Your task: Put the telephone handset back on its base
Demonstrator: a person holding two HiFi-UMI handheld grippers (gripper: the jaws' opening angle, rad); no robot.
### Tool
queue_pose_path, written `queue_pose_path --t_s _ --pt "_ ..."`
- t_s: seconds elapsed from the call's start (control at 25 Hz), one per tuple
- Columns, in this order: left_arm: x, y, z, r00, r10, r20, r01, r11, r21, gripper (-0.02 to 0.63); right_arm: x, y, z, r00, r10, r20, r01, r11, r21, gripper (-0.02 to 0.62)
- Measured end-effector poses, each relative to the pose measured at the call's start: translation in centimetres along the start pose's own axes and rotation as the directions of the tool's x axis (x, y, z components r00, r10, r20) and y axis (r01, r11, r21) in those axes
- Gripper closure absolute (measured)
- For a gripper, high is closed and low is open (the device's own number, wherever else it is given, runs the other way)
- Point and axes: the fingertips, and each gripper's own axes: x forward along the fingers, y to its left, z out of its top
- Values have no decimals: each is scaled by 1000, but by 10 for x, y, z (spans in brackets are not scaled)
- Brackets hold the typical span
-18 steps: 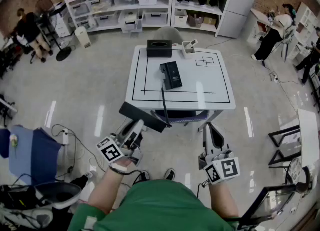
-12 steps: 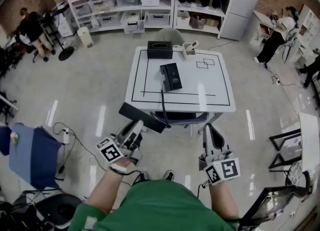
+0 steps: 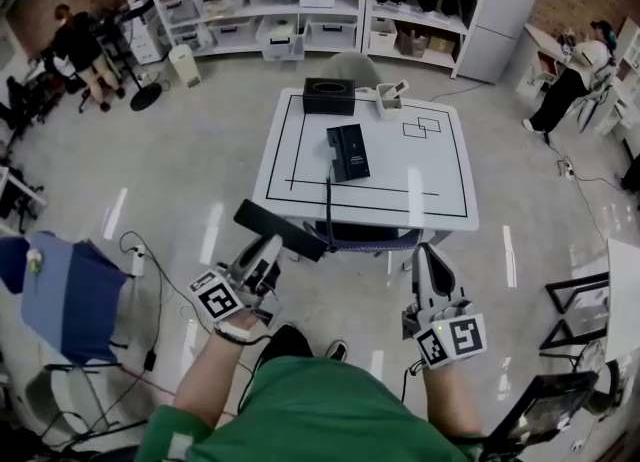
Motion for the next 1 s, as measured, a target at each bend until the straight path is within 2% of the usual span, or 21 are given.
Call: queue_pose_path --t_s 0.28,0.52,0.76,1.0 --pt "23 45 10 1000 0 -24 -1 999 -36 525 42 -17 -9 1000 -23 -12 23 1000 1 575" --pt "55 97 34 993 -33 -113 29 999 -35 525 102 -22 -17 996 -83 -44 83 996 -14 575" --pt "87 158 56 974 -67 -217 53 996 -70 525 164 -19 -23 986 -155 -57 153 988 -28 575" --pt "118 202 67 944 -131 -301 97 987 -125 525 204 -15 -32 968 -242 -70 239 970 -43 575"
